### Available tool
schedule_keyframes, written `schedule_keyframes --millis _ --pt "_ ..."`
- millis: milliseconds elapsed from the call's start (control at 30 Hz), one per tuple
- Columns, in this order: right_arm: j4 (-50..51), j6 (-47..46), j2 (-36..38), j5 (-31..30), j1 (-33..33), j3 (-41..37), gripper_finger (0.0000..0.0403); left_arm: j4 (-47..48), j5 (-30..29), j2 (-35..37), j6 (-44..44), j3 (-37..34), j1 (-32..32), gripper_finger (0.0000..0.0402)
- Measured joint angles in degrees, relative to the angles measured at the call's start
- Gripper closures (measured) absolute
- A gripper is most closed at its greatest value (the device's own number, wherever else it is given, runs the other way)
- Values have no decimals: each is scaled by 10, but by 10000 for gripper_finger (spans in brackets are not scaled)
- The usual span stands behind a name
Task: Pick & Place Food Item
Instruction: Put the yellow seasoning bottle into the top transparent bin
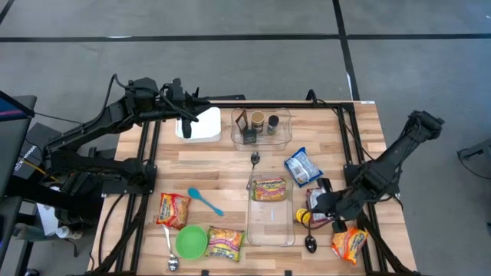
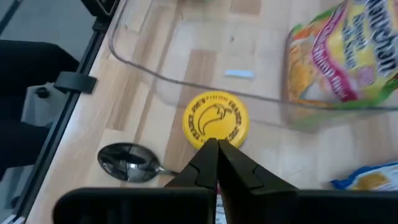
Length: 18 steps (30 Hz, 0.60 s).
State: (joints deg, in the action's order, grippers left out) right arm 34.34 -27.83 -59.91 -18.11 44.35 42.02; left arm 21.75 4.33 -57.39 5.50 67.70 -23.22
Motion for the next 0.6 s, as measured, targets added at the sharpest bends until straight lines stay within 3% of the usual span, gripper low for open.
schedule_keyframes --millis 233,600 --pt "29 15 -32 -52 27 45 402 0 0 0 0 0 0 358" --pt "45 -10 -61 -25 34 63 395 0 0 0 0 0 0 358"
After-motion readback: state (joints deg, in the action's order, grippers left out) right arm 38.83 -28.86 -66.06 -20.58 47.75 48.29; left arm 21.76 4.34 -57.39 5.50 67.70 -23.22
